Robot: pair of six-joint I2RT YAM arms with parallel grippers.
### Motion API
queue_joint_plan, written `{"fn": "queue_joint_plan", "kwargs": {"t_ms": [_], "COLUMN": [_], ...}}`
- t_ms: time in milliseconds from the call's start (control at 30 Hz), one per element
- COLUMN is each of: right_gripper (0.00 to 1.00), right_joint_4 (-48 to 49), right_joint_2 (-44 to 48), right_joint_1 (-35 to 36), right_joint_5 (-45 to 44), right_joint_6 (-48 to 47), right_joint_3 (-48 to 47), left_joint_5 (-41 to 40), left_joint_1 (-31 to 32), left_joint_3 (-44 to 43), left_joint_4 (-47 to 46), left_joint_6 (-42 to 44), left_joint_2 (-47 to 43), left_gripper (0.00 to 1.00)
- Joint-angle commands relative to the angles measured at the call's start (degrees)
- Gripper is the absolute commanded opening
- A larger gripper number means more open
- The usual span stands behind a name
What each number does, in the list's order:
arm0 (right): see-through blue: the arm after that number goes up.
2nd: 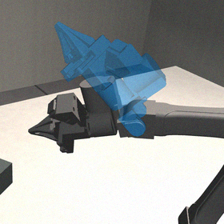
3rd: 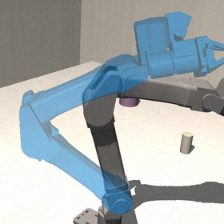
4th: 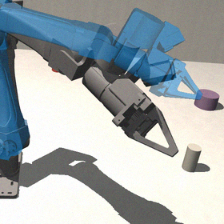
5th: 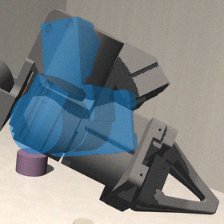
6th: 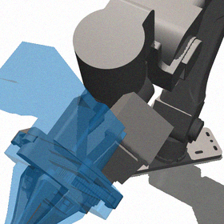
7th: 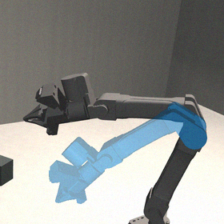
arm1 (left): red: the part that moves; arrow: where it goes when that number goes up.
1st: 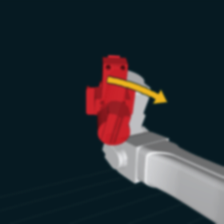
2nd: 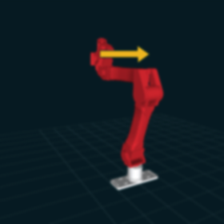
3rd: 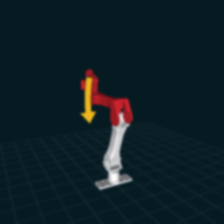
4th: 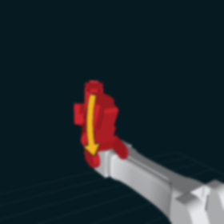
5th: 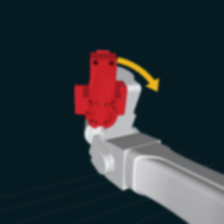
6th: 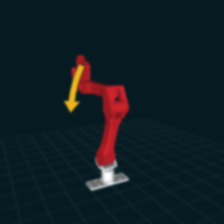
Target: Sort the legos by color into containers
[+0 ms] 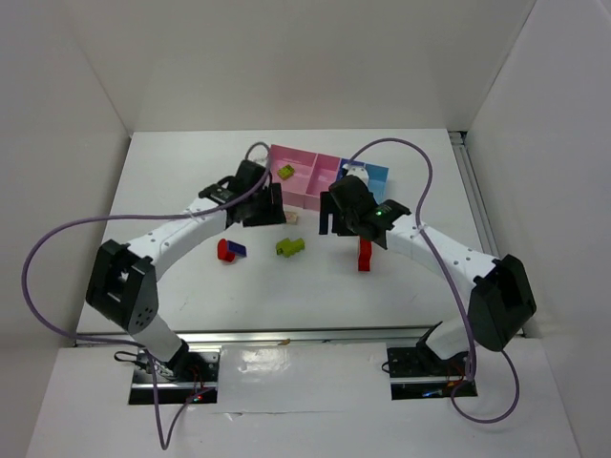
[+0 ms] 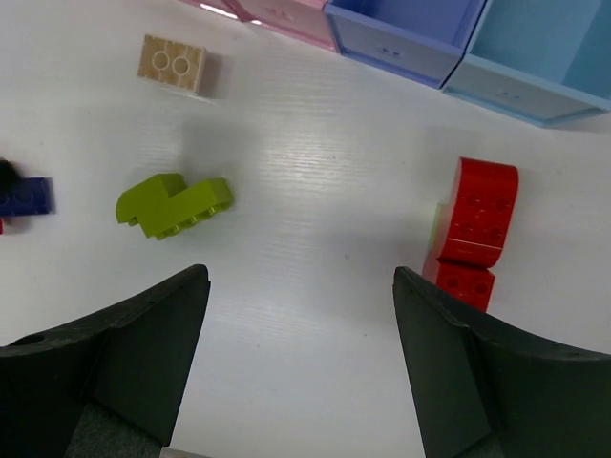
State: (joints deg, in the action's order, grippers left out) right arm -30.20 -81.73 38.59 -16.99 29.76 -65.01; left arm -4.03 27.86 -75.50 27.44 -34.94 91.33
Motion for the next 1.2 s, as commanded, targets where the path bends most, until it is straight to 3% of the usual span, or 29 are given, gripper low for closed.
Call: {"fn": "queue_joint_plan", "kwargs": {"t_ms": [0,100,133,200,700,867,1000,1067,1167], "right_gripper": [0.85,0.85,0.85,0.85,0.86,0.86,0.86,0.87,0.87], "right_joint_4": [3.6,3.0,2.5,1.7,-2.2,-3.4,-3.4,-3.4,-4.0], "right_joint_2": [-2.3,-2.3,-1.5,-0.6,3.2,3.2,5.0,5.0,5.6], "right_joint_1": [-0.3,-0.3,-0.3,-0.3,-4.6,-6.3,-7.8,-8.6,-10.1], "right_joint_5": [1.9,1.9,1.1,0.3,-4.0,-3.3,-3.3,-3.3,-3.9], "right_joint_6": [-0.3,-0.3,-0.3,-0.3,-2.3,-2.9,-2.9,-3.4,-3.4], "right_joint_3": [-1.2,-1.7,-1.7,-1.1,-1.8,-2.4,-2.4,-1.8,-1.8], "left_joint_5": [1.7,0.2,0.2,0.8,-12.1,-12.6,-13.7,-13.7,-14.4], "left_joint_1": [2.0,4.0,4.0,4.0,4.5,4.5,5.0,5.6,6.2], "left_joint_3": [6.4,6.4,5.7,4.0,-13.1,-14.6,-14.6,-13.0,-11.0], "left_joint_4": [-2.7,-5.4,-6.3,-7.1,-5.1,-5.1,-5.9,-6.4,-7.0], "left_joint_6": [-4.3,-3.1,-1.6,-0.5,4.9,4.9,4.9,6.2,7.3], "left_joint_2": [2.1,3.7,4.7,8.9,27.9,29.3,28.0,26.4,21.5], "left_gripper": [0.70,0.80,0.90,0.95,0.85,0.75,0.59,0.45,0.42]}}
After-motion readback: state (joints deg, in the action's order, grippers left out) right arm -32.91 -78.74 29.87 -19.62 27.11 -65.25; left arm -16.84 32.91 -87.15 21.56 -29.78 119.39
